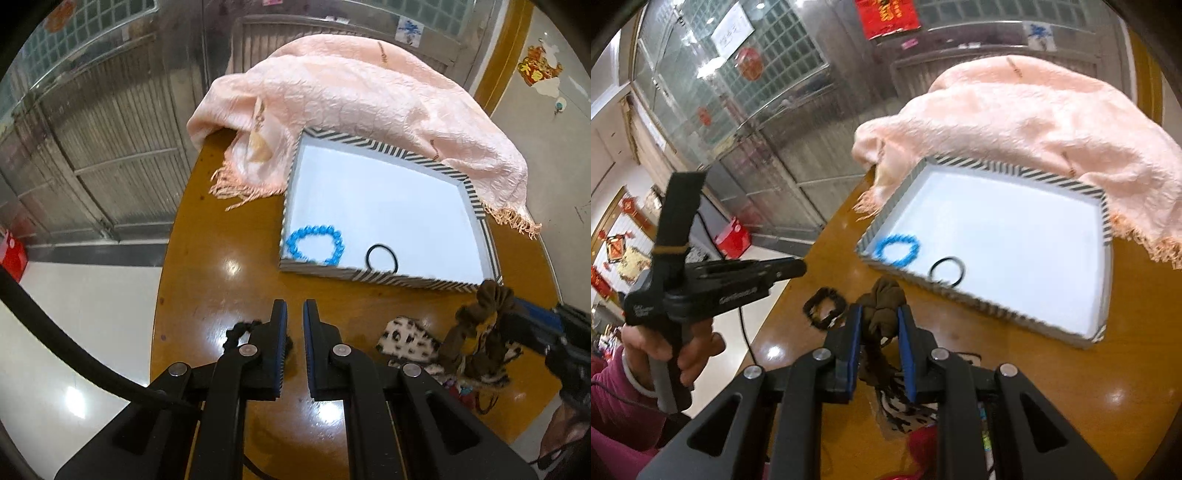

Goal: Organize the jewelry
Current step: 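Lift both scrunchies and carry them over the white tray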

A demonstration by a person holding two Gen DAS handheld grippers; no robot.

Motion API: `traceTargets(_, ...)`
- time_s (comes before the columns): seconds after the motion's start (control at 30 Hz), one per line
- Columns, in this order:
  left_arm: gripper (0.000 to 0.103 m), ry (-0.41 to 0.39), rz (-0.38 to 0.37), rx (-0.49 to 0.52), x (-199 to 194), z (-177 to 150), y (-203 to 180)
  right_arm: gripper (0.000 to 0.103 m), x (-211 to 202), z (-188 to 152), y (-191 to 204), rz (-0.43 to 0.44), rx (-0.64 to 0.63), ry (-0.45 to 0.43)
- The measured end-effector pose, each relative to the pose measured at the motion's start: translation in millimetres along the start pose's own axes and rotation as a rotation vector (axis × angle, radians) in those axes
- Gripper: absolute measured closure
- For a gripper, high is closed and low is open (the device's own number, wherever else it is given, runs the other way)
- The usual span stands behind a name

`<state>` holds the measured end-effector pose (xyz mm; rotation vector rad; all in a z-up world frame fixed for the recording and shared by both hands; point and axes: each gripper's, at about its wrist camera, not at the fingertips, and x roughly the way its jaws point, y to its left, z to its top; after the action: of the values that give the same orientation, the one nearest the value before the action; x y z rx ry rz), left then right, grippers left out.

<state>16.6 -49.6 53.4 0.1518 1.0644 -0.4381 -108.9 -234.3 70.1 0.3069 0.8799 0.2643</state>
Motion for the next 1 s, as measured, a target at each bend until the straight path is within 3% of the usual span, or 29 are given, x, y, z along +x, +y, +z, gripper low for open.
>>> traceTargets(0.3,0.102,-0.023,-0.015,0.041,3.0,30.6,-15.0,0.084,-8.5,25.6,-39.1,-0.054,0.062,-0.064)
traceTargets(0.57,0.102,0.004,-0.138,0.003,10.1,59.2,-12.2,0.084,-7.8,46.9,-61.2,-0.079,0.084,-0.096)
traceTargets(0.8,0.101,0.046,-0.151,-0.022,12.4,50.7,2.5,0.084,-5.2,51.8,-70.2,-0.067,0.098,-0.094)
traceTargets(0.9,0.079,0.1,-0.123,-0.051,24.6,29.4,18.3,0.084,-2.2,50.6,-68.9,-0.057,0.095,-0.086)
traceTargets(1.0,0.074,0.157,-0.088,-0.079,41.5,6.3,31.9,0.084,3.6,50.5,-69.5,-0.049,0.099,-0.072)
